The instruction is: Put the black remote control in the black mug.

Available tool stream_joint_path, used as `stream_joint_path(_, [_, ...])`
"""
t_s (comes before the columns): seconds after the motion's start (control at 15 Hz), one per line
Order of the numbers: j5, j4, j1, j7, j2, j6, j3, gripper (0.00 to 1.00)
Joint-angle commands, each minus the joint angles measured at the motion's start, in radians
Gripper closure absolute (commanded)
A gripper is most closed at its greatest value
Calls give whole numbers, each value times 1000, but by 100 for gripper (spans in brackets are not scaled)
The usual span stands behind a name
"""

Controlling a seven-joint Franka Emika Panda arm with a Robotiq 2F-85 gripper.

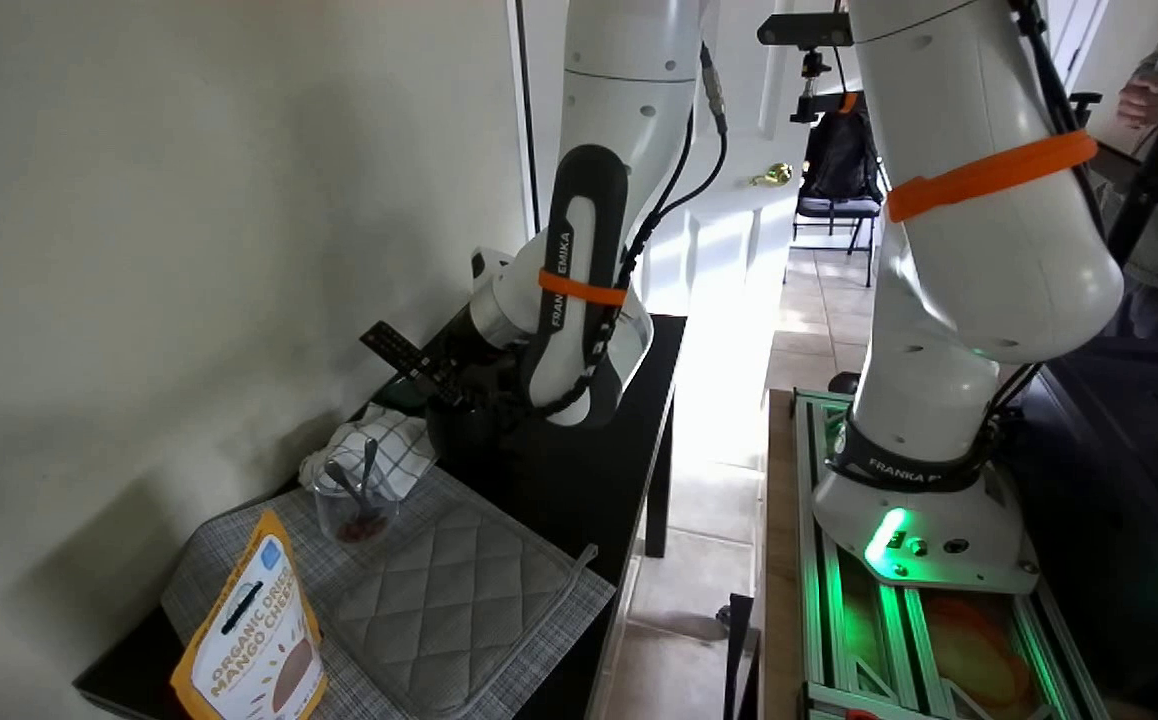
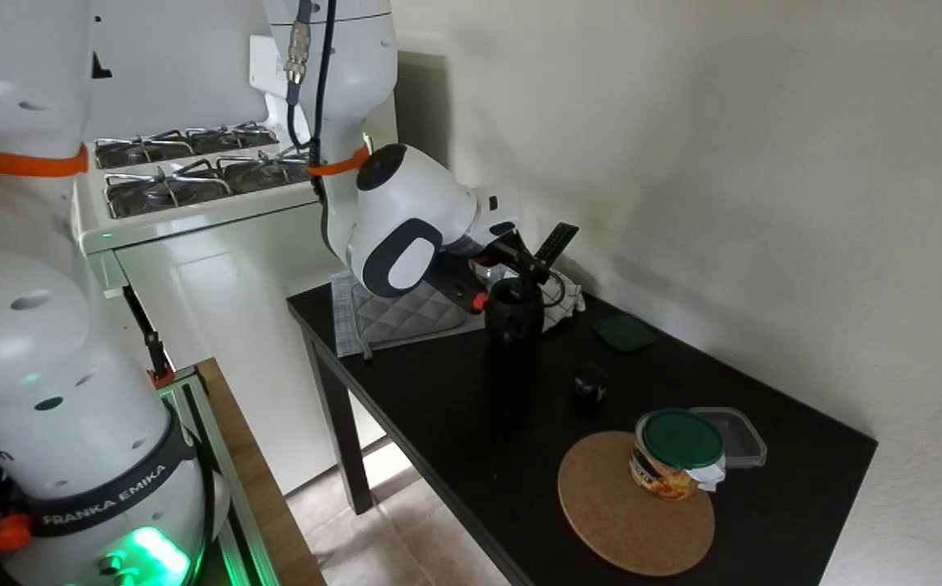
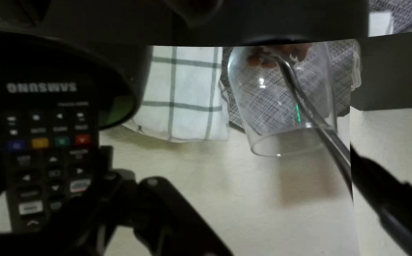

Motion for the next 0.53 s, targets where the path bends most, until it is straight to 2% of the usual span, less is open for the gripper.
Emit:
stream_joint_path(0.0, [-5,-42,9,-8,-25,38,9,77])
stream_joint_path(0.47, [-7,-70,9,-18,-31,4,10,77])
